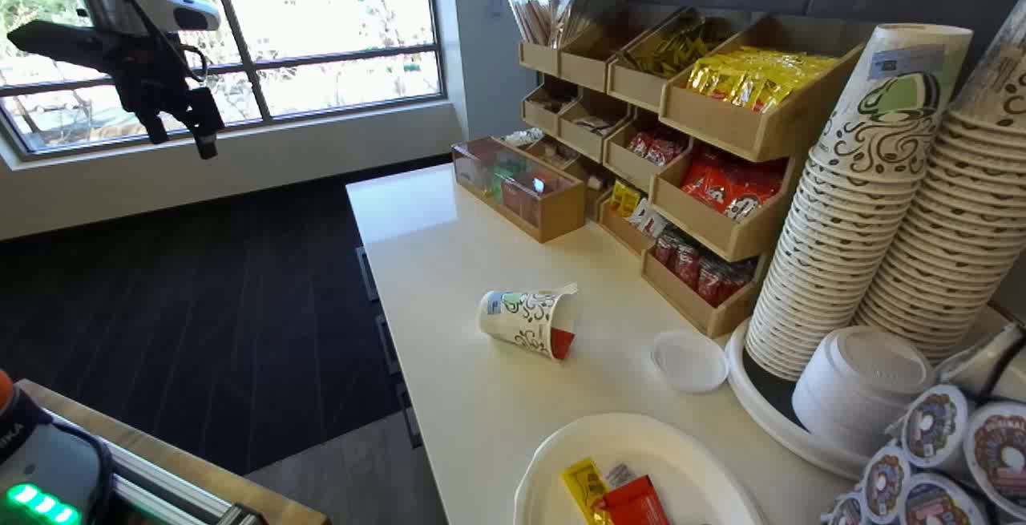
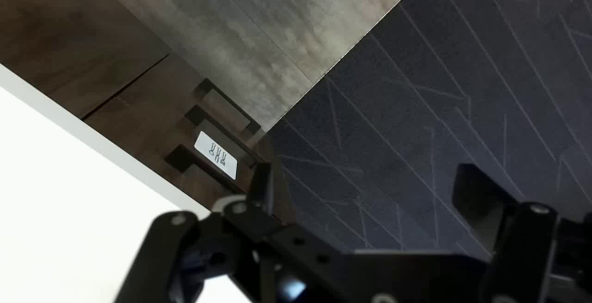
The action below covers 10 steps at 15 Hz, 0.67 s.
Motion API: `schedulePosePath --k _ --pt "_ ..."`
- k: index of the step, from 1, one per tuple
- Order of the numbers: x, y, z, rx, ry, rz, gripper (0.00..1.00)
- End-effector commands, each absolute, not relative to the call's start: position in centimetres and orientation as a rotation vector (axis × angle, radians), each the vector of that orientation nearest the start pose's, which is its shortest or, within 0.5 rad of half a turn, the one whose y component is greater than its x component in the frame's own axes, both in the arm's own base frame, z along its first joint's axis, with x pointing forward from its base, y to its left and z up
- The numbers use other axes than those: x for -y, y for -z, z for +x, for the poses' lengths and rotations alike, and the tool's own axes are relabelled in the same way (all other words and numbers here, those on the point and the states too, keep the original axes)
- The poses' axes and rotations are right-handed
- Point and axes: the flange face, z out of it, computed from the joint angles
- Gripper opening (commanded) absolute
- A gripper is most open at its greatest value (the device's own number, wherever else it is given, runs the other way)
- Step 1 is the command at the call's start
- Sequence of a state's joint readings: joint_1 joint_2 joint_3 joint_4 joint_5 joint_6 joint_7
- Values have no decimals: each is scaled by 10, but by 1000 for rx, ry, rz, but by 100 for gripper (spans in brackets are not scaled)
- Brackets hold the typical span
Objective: Open then close the lid of the rack
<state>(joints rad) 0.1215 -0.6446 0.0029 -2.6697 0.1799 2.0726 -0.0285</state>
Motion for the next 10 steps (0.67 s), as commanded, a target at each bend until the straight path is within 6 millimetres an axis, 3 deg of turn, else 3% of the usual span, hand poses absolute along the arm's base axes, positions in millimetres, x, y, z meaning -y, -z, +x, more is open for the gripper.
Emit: schedulePosePath --k 1,5,10 --pt "-52 -439 347 103 58 -2979 100" --pt "-52 -439 347 103 58 -2979 100" --pt "15 -397 385 -251 -75 -2821 100"
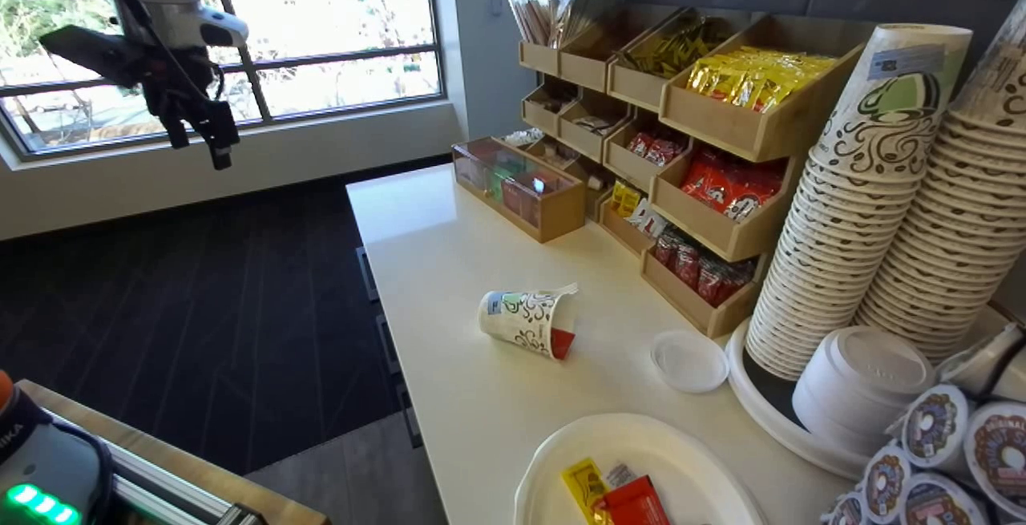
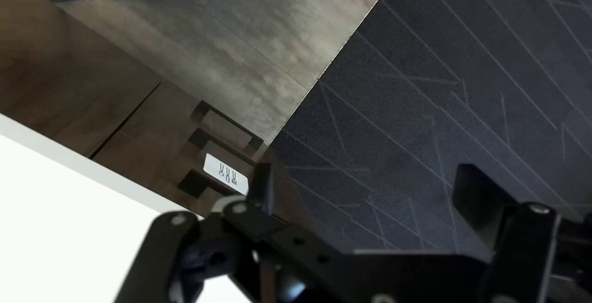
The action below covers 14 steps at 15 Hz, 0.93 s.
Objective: Open then close the lid of the rack
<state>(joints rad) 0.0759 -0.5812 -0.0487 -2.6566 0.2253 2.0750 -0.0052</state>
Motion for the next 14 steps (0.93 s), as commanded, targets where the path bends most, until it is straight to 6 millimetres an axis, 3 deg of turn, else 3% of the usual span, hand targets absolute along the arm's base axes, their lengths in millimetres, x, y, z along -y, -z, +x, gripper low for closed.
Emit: schedulePosePath --k 1,6,9,14 --pt "31 -388 393 -307 -84 -2779 100" --pt "101 -348 434 -553 14 -2523 100" --pt "130 -325 454 -688 105 -2352 100" --pt "178 -290 476 -898 420 -2191 100"
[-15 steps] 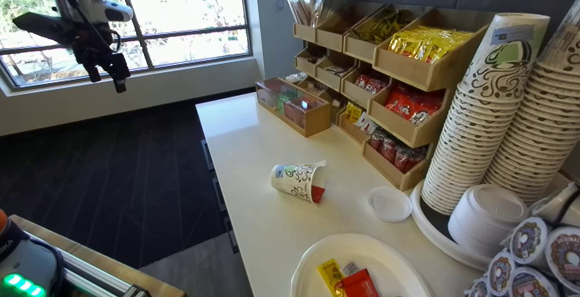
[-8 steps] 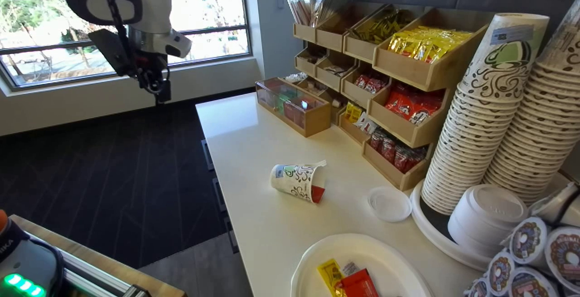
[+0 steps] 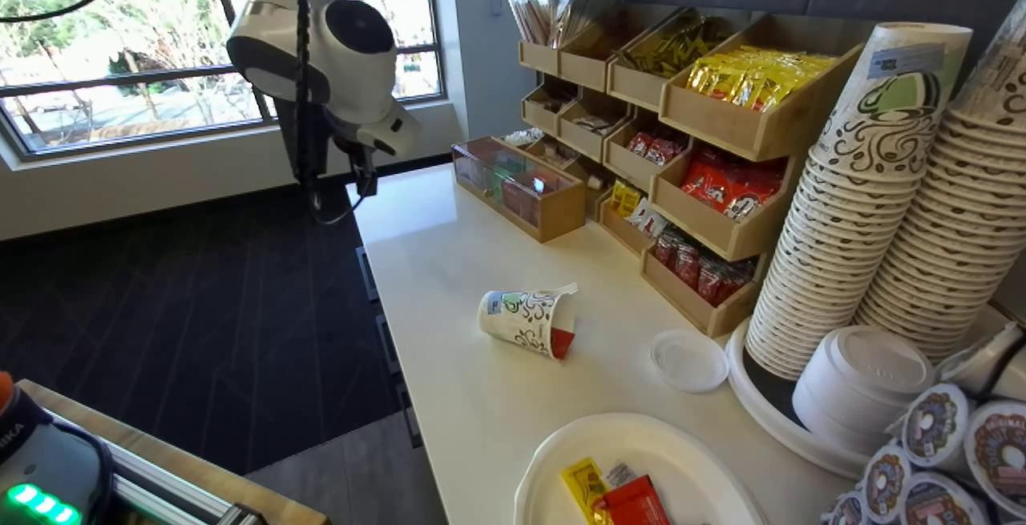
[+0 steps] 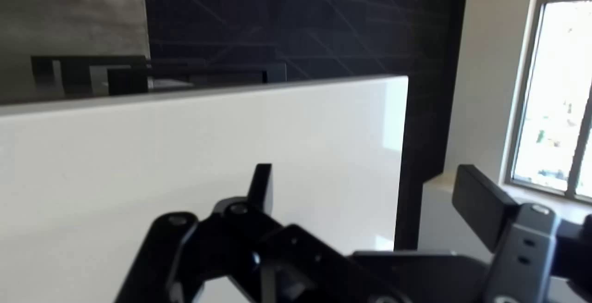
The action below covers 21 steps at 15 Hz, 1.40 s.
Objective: Open then close the lid of the rack
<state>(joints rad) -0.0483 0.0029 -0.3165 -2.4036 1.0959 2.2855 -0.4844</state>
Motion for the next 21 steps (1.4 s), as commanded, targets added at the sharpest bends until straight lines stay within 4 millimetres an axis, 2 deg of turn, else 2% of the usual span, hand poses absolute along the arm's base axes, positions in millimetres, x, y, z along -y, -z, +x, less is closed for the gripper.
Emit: schedulePosePath --k 1,2,3,5,10,14,21 --pt "187 -284 478 -935 488 -2170 100" --pt "196 -283 479 -953 561 -2141 100" --pt "182 -293 472 -918 467 -2175 100" --pt "186 -287 472 -921 478 -2179 100" --pt "181 -291 475 -909 478 -2177 100" --pt "196 -266 502 -989 495 -2063 100" --pt "244 -228 539 -1071 597 -1898 100"
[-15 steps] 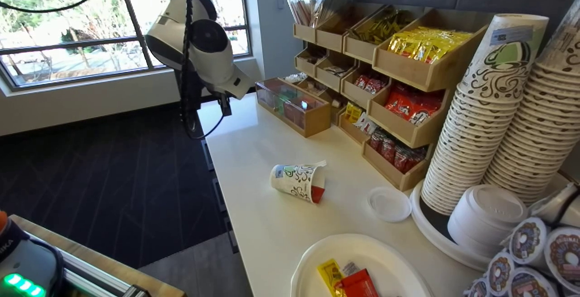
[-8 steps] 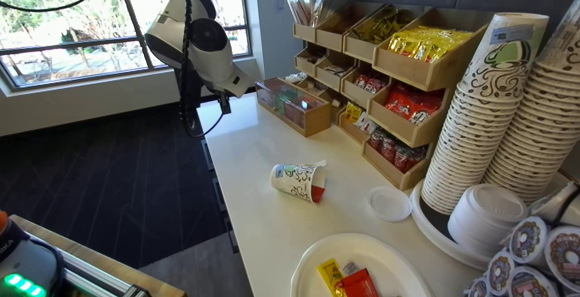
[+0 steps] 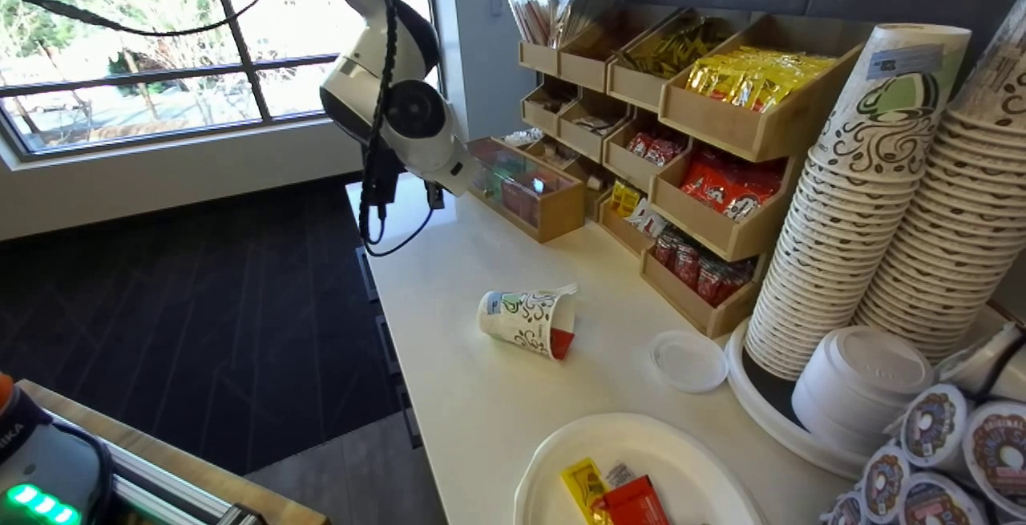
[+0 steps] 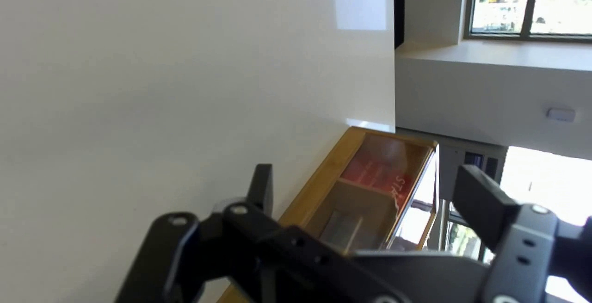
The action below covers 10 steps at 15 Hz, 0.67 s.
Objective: Open then close the lid of the rack
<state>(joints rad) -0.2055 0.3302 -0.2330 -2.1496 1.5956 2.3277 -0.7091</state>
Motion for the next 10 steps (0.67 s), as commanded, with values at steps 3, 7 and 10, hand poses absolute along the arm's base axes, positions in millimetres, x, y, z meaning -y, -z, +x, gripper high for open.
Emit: schedulePosePath --k 3,7,10 --pt "256 -213 549 -1051 629 -1841 100" --pt "266 -197 560 -1007 694 -1797 100" --pt "272 -189 567 -978 754 -1780 100"
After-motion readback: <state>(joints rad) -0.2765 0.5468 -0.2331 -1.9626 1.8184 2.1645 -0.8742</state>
